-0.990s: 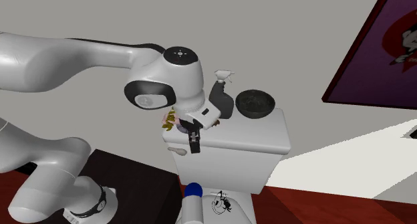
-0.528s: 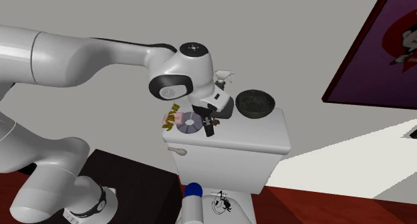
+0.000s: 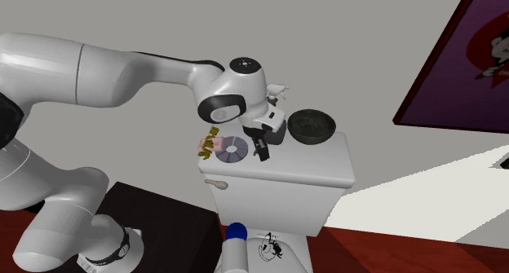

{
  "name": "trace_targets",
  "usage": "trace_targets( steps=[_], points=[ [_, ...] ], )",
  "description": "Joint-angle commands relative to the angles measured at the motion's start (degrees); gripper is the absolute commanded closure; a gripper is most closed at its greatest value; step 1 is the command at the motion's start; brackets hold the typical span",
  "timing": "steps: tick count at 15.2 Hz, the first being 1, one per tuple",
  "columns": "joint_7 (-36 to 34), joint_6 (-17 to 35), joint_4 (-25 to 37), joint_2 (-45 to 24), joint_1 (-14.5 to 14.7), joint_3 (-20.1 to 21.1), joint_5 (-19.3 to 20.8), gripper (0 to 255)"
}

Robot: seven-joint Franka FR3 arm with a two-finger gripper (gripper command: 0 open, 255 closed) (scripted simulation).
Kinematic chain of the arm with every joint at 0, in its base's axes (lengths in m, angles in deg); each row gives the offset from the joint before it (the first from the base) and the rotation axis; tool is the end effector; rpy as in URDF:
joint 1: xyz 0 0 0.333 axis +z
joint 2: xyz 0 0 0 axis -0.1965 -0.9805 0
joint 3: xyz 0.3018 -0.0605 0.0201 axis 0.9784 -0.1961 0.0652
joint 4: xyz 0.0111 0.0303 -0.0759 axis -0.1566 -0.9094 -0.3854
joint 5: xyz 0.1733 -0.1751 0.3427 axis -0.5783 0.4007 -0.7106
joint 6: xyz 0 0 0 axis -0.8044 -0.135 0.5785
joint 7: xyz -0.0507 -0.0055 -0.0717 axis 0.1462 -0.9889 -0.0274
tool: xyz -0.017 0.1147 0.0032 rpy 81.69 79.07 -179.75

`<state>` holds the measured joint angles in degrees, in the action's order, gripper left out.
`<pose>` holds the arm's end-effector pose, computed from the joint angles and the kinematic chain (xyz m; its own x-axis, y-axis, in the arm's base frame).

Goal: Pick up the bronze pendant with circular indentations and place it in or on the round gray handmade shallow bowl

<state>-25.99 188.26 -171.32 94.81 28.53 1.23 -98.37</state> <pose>0.4071 0.3703 0.4324 0.8188 0.5557 0.1443 0.5705 -0.8156 -0.0961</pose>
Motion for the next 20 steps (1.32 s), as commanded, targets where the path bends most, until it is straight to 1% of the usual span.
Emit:
trace_targets(
  steps=[1, 3, 10, 11, 20],
  points=[
    [-0.21, 1.55, -0.73, -0.81, 0.06, 0.25, 0.24, 0],
    [-0.40, 2.76, -1.26, -1.52, 0.10, 0.42, 0.47, 0],
    [-0.40, 2.75, -1.25, -1.51, 0.10, 0.42, 0.47, 0],
    [-0.40, 2.75, -1.25, -1.51, 0.10, 0.42, 0.47, 255],
    [-0.40, 2.76, -1.26, -1.52, 0.10, 0.42, 0.47, 255]
  ],
)
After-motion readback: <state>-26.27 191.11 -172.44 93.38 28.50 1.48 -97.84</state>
